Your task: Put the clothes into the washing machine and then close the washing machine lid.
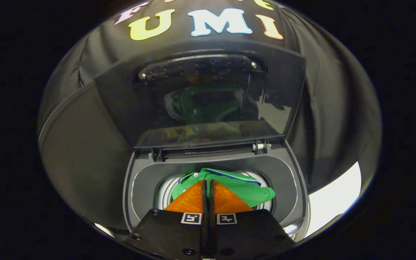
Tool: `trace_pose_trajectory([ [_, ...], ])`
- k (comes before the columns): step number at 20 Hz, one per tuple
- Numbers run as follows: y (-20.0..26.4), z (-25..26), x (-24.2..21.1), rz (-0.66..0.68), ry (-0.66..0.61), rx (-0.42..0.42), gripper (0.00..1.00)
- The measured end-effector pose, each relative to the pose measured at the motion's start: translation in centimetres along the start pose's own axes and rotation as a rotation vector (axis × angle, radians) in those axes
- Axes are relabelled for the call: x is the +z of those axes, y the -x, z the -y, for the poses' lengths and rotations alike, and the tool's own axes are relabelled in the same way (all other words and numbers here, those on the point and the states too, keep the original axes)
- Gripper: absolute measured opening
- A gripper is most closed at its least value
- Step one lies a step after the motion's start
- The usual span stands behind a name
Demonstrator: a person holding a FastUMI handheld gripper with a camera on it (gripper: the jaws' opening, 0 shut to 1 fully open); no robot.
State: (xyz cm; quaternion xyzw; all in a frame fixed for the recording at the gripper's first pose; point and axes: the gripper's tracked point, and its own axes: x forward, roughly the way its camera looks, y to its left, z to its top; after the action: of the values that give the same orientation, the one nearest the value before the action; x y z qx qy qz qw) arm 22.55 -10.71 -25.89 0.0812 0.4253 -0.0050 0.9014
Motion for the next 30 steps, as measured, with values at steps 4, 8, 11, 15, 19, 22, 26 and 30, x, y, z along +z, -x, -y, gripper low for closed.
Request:
trace_pose_trajectory([
  [4, -2.5, 0.4, -1.6, -0.076, -0.027, -0.035, 0.01],
  [8, -3.0, 0.6, -3.7, -0.121, -0.028, -0.056, 0.01],
  [11, -3.7, 0.4, -4.7, -0.135, -0.037, -0.048, 0.02],
  [15, -3.9, -0.6, -5.5, -0.154, -0.058, -0.014, 0.29],
  [19, -2.7, 0.4, -6.1, -0.141, 0.04, -0.048, 0.96],
  [22, -1.4, 0.0, -5.5, -0.113, 0.046, -0.02, 0.96],
  [26, 0.7, -0.5, -1.8, -0.033, 0.047, 0.001, 0.96],
  [30, 3.2, -0.8, 2.1, 0.029, 0.023, 0.027, 0.96],
])
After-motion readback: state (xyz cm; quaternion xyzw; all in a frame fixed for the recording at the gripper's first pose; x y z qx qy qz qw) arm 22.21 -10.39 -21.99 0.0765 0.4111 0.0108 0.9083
